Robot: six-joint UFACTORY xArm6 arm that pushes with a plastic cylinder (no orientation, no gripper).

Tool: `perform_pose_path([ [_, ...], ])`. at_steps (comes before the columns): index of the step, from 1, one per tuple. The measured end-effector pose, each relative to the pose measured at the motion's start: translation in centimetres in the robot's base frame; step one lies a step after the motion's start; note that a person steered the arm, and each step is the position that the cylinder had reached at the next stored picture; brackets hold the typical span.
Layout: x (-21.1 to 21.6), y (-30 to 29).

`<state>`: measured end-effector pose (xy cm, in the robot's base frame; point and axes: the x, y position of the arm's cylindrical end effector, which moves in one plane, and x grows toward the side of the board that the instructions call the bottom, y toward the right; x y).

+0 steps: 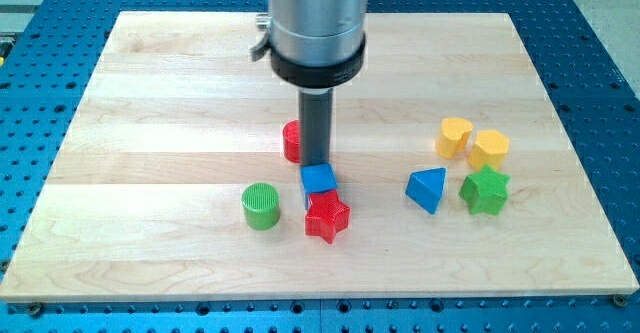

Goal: Place the blue cube at the left side of the blue triangle

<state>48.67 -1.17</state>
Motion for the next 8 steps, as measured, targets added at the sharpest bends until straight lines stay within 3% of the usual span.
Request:
perform_pose_path([
  [1, 0.0, -3.2],
  [2, 2.9, -6.0],
  [5, 1.6, -1.3],
  [6, 2.3, -0.1],
  [7, 4.6, -2.6],
  [8, 6.0, -0.3],
])
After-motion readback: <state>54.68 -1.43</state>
